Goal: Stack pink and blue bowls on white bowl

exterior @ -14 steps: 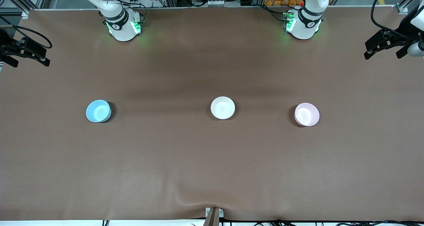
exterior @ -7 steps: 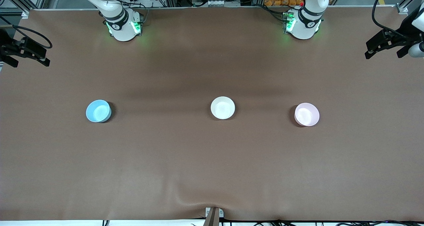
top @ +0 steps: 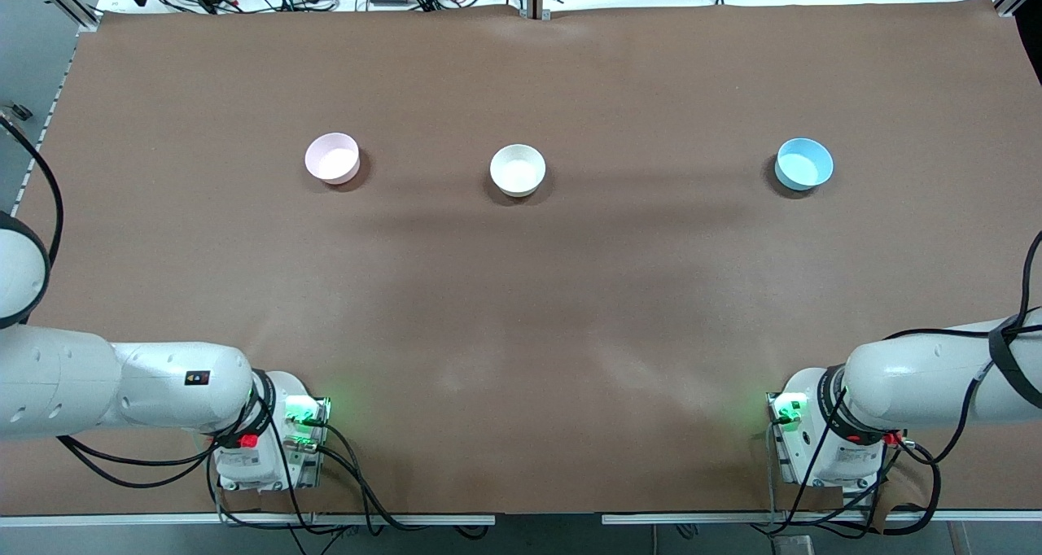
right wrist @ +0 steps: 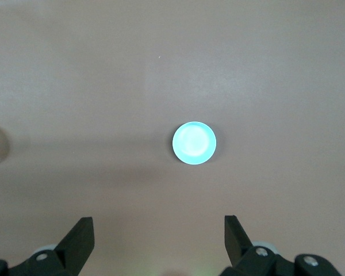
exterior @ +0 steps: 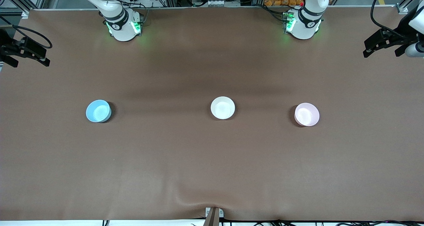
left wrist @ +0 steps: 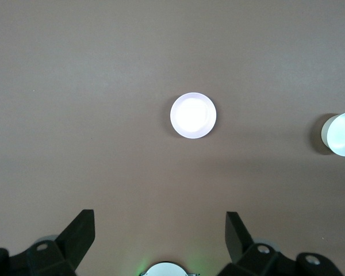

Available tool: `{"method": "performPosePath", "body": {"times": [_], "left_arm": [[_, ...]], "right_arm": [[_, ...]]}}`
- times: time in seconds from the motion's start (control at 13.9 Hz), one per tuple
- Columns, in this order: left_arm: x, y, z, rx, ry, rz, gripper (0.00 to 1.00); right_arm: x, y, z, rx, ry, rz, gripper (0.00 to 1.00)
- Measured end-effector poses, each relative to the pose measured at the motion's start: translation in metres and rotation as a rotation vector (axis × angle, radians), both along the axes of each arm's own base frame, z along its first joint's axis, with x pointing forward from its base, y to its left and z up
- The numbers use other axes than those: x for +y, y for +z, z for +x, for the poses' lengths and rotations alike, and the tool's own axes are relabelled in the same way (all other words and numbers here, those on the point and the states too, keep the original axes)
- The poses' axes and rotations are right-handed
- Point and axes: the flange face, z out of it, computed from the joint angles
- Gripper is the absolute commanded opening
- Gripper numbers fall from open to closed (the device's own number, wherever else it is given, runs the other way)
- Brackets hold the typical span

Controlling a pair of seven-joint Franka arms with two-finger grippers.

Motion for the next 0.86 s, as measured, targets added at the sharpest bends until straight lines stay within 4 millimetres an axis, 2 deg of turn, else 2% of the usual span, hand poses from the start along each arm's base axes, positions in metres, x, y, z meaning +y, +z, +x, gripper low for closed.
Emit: {"method": "performPosePath", "body": {"times": [0.5,0.86], "left_arm": [[-0.001,-0.008,0.003,0.018,-0.002,0.001,1.00],[-0.012,-0.025,0.008,0.029,-0.023,0.007,1.00]], "right_arm": [[0.000,0.000,0.000,0.000,0.000,0.000,1.00],[0.000,0.000,0.000,0.000,0.000,0.000,1.00]]}}
